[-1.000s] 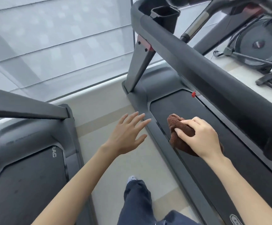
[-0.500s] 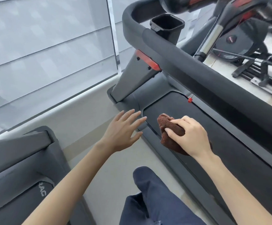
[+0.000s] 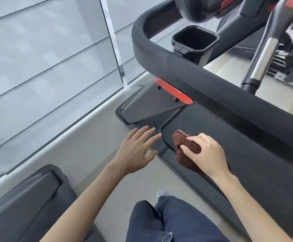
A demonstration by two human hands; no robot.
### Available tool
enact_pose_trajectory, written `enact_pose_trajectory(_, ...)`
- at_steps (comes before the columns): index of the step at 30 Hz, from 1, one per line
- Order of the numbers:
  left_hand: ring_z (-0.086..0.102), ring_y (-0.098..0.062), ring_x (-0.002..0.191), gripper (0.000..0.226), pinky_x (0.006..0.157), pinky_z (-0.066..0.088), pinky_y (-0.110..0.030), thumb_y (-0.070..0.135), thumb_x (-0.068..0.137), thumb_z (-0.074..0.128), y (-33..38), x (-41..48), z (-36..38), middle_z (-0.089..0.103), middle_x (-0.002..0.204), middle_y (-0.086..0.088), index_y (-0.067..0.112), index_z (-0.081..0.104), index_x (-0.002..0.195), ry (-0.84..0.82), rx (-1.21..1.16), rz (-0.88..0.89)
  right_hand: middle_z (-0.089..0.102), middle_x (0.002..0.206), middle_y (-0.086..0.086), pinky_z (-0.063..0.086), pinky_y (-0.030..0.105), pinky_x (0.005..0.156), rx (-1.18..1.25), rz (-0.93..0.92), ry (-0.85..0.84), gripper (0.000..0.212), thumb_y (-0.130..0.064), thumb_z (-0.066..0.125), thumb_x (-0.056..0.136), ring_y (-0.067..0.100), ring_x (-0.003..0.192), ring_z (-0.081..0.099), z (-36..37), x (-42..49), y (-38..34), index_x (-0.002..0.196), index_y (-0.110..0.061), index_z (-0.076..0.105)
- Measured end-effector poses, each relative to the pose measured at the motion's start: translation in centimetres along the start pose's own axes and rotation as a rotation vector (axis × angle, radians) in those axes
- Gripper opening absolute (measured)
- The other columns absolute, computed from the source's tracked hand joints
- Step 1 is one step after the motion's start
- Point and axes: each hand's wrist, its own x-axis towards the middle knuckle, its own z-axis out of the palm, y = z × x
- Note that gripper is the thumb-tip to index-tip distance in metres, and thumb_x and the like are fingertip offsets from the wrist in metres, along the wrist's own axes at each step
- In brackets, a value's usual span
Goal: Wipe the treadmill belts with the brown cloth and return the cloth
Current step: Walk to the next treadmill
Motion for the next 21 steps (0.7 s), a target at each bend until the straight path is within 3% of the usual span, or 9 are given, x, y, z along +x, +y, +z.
enact_pose_trajectory(12,0.014,-0.018,0.143,0.055,0.116,0.006,-0.038,0.048,0.095,0.033,-6.4,6.8,2.8,0.023,0.155,0.003,0.031,0.022,0.147,-0.133,0.084,0.499,0.063,0.081,0.000,0.045,0.033,0.072,-0.134,0.158,0.224,0.022,-0.039,0.068,0.080,0.023,0.076,0.058,4.1,0.6,-3.7,0.093,-0.022,0.072)
enact_pose_trajectory(16,0.016,-0.018,0.143,0.054,0.116,0.009,-0.037,0.047,0.095,0.035,-7.1,8.1,5.9,0.026,0.153,0.004,0.030,0.026,0.146,-0.094,0.080,0.558,0.061,0.080,0.000,0.045,0.034,0.071,-0.164,0.210,0.284,0.022,-0.039,0.066,0.080,0.023,0.075,0.057,6.7,0.0,-2.3,0.093,-0.022,0.072)
enact_pose_trajectory(21,0.018,-0.018,0.142,0.054,0.115,0.011,-0.037,0.046,0.096,0.036,-8.0,11.0,14.8,0.027,0.153,0.004,0.030,0.026,0.146,-0.093,0.081,0.544,0.060,0.078,0.001,0.044,0.035,0.068,-0.273,0.208,0.303,0.026,-0.042,0.061,0.081,0.025,0.071,0.057,13.6,0.0,3.4,0.090,-0.021,0.072)
